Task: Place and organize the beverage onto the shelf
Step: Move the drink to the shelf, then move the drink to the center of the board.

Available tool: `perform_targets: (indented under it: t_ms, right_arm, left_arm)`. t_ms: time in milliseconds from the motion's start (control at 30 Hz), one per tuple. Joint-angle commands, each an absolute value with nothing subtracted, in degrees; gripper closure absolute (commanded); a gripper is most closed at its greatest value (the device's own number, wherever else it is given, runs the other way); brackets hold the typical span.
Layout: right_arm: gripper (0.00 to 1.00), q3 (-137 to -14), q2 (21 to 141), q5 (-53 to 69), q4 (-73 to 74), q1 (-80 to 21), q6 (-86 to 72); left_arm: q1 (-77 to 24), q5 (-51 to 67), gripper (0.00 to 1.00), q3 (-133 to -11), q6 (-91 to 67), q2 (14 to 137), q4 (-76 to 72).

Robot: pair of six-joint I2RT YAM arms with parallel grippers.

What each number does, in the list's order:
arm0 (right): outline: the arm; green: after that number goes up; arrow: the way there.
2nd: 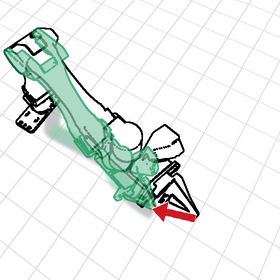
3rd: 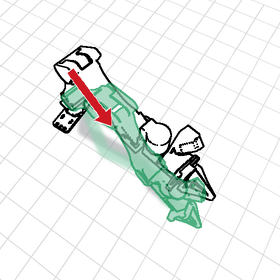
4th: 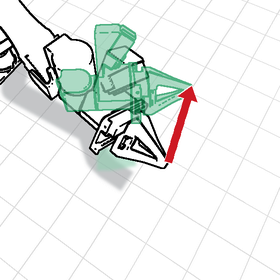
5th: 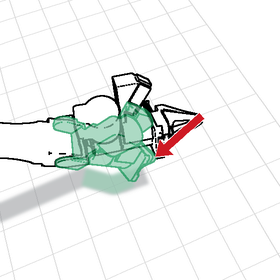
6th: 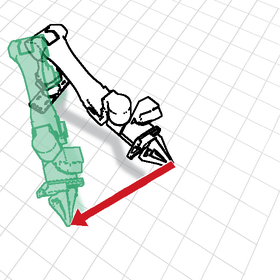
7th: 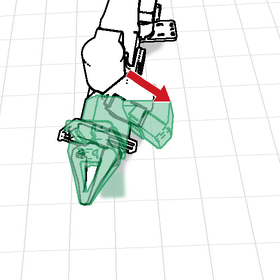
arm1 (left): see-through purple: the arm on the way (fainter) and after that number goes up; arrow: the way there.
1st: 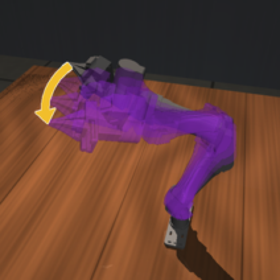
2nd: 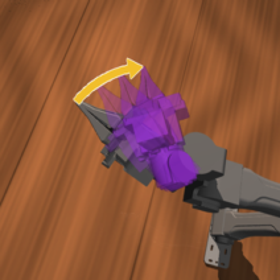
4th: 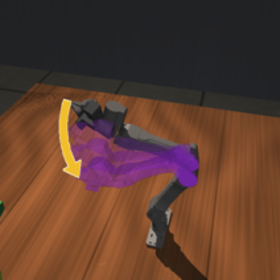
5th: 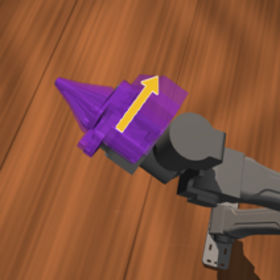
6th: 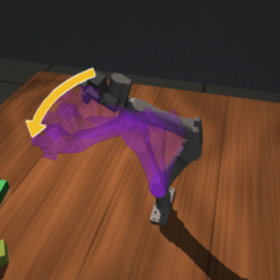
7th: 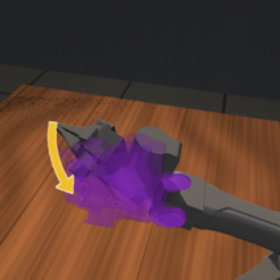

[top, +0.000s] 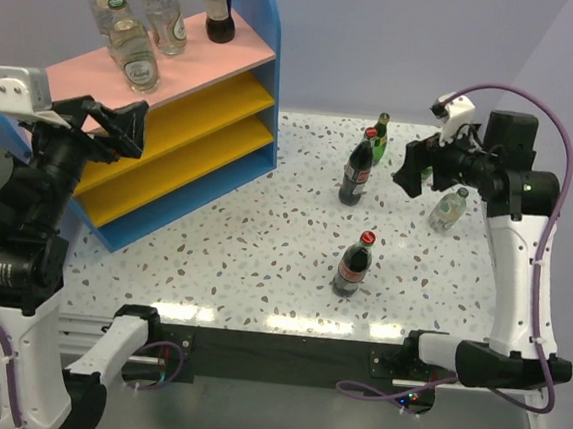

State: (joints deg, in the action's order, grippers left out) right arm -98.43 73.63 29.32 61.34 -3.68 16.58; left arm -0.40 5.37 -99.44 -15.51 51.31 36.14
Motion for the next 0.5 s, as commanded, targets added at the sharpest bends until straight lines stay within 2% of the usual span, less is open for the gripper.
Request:
perform_targets:
  t_ms: [0, 267, 467]
  right_arm:
    - [0.01, -97.9, 71.4, 16.5, 61.8, 2.2, 14.1]
    - [0.01, -92.7, 74.8, 13.2, 61.1, 14.4, 11.3]
    - [0.03, -94.9, 83.9, 13.0, 60.7, 15.9, 11.8]
  left_arm:
    - [-0.2, 13.9, 0.0, -93.0, -19.5, 48.8, 34.5]
    - [-0.2, 21.2, 0.0, -77.5, -23.2, 41.0, 30.9]
    - [-0.2, 24.7, 0.0, -70.3, -25.0, 37.6, 28.9]
